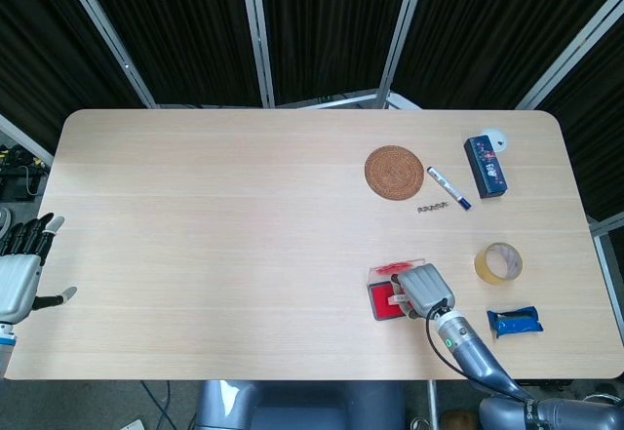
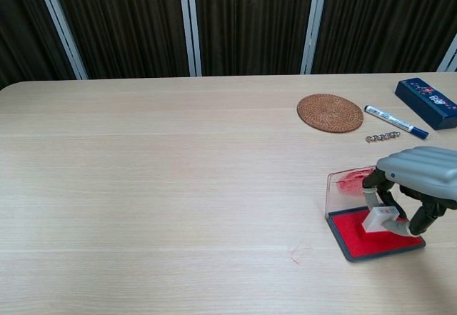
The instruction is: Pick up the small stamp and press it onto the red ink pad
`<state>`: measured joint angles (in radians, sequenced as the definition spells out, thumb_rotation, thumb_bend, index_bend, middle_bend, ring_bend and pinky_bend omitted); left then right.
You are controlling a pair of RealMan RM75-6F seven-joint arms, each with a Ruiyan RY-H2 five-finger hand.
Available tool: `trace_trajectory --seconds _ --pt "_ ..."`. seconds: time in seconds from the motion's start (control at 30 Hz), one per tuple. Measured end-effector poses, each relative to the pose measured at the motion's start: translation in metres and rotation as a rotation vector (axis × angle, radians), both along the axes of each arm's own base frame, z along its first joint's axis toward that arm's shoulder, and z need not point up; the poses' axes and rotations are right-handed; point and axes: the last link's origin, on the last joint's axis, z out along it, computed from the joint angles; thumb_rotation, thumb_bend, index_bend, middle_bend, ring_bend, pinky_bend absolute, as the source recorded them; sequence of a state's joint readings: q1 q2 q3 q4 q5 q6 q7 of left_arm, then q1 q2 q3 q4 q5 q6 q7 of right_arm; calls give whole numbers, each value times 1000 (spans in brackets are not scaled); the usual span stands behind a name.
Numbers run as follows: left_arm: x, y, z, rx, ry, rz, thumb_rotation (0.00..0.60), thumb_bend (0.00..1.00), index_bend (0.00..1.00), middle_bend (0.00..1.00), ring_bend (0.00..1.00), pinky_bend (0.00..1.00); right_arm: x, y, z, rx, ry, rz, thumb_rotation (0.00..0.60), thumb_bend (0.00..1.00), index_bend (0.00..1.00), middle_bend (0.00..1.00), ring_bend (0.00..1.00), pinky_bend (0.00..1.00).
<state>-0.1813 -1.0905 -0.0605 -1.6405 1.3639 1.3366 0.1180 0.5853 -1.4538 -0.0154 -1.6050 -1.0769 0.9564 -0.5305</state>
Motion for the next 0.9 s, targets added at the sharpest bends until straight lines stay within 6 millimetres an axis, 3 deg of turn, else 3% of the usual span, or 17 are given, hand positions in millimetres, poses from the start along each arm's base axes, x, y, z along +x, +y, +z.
trace_trajectory --seconds 0.33,0.67,0.9 --pt "1 -1 0 -3 -4 -2 600 0 0 0 0 0 12 1 12 -15 -46 8 600 578 591 646 937 1000" --pt "1 -1 1 -3 -9 -4 600 0 0 0 0 0 48 11 33 -3 -127 74 600 579 595 649 938 1000" --pt "0 0 1 -3 -7 -1 600 0 0 0 0 0 64 20 12 57 -96 146 600 579 595 650 937 1000"
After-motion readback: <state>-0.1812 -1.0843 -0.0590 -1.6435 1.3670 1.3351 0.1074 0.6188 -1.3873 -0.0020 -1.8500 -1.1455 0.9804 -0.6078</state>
